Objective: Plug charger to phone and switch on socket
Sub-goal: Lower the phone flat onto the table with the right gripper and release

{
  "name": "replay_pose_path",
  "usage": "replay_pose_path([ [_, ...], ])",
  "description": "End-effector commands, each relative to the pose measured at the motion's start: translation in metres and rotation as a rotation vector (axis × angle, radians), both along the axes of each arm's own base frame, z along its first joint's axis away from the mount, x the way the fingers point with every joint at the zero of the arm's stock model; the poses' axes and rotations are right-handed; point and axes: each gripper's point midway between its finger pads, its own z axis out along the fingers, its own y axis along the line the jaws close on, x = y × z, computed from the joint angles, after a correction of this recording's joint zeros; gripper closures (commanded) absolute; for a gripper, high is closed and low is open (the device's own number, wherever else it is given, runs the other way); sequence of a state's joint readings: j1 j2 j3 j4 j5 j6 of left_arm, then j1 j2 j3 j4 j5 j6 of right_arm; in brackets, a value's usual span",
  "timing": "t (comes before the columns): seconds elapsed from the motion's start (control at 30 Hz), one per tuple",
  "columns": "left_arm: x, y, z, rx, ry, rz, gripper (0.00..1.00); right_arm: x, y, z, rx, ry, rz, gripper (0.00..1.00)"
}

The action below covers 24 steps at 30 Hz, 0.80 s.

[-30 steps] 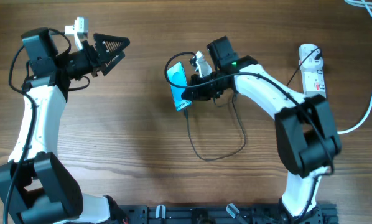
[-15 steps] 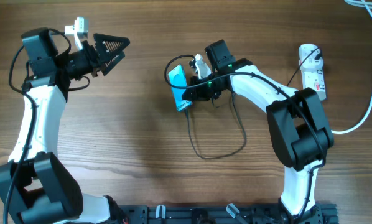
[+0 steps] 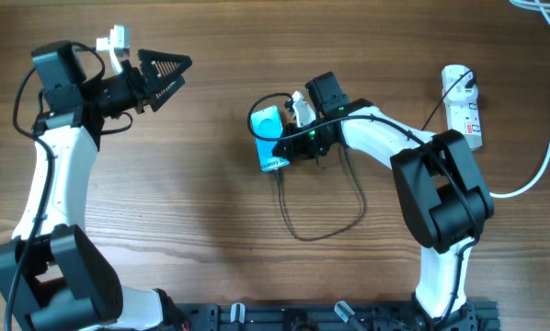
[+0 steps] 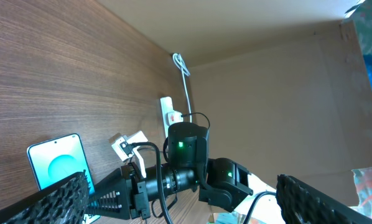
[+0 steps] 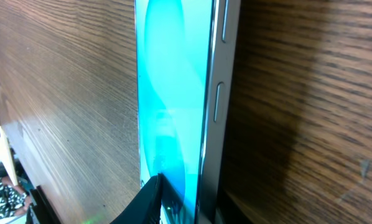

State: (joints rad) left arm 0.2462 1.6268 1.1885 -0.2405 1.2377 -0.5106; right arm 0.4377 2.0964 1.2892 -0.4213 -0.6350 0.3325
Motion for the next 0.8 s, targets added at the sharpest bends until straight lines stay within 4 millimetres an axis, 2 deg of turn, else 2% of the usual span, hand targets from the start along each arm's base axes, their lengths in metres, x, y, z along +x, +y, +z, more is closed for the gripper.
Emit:
replay_pose_path([
  [0.0, 0.0, 0.001, 0.001, 0.006, -0.005, 0.007, 0.0, 0.001, -0.008, -0.012, -0.058, -0.013, -0.012, 0.77],
  [0.07, 0.0, 0.001, 0.001, 0.006, -0.005, 0.007, 0.0, 0.001, -0.008, -0.012, -0.059, -0.013, -0.012, 0.76],
  [0.17, 0.0, 0.001, 0.001, 0.006, -0.005, 0.007, 0.0, 0.002, -0.009, -0.013, -0.071, -0.018, -0.016, 0.68],
  [0.43, 0.0, 0.001, 0.001, 0.006, -0.005, 0.007, 0.0, 0.004, -0.012, -0.015, -0.09, -0.026, -0.024, 0.63],
  [0.57, 0.0, 0.001, 0.001, 0.006, -0.005, 0.007, 0.0, 0.006, -0.015, -0.017, -0.112, -0.034, -0.032, 0.54],
  [0.77, 0.0, 0.001, 0.001, 0.006, -0.005, 0.007, 0.0, 0.01, -0.026, -0.024, -0.179, -0.043, -0.069, 0.51],
])
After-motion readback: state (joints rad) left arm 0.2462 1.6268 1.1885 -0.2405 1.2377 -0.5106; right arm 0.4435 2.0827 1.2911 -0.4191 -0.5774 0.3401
